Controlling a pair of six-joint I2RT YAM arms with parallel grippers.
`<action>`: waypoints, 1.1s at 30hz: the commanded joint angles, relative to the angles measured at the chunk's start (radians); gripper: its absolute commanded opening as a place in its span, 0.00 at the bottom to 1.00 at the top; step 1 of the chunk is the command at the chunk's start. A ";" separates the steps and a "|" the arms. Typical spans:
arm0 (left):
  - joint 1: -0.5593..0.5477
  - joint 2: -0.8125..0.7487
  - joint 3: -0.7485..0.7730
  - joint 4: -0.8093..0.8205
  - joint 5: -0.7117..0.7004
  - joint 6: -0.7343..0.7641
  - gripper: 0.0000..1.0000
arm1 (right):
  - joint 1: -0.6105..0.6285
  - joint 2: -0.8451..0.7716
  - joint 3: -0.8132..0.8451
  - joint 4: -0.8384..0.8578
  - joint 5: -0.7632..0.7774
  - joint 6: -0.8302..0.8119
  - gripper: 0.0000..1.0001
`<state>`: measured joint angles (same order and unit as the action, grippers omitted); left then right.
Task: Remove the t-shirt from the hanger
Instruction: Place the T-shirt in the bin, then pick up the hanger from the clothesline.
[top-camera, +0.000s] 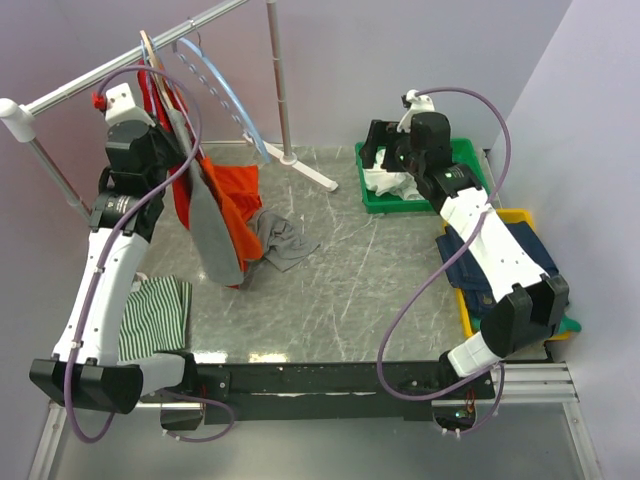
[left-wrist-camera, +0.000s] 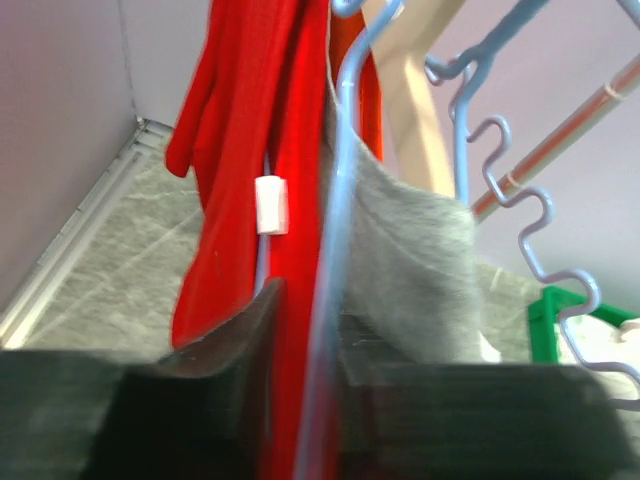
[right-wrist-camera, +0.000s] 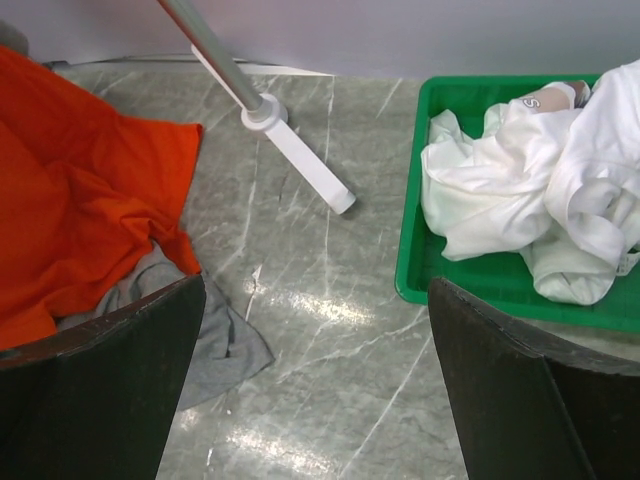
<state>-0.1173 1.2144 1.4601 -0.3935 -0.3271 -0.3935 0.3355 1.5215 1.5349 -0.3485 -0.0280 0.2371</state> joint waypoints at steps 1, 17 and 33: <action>0.004 -0.029 0.069 0.022 -0.039 -0.001 0.15 | 0.007 -0.076 -0.022 0.060 -0.013 -0.007 1.00; 0.004 -0.059 0.341 -0.128 0.022 0.047 0.01 | 0.022 -0.182 -0.162 0.106 -0.039 0.025 1.00; 0.004 -0.351 0.166 -0.416 0.261 0.070 0.01 | 0.151 -0.306 -0.254 0.022 0.007 -0.074 1.00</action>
<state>-0.1169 0.9142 1.6196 -0.7650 -0.1814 -0.3515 0.4435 1.2816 1.2873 -0.3157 -0.0616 0.2089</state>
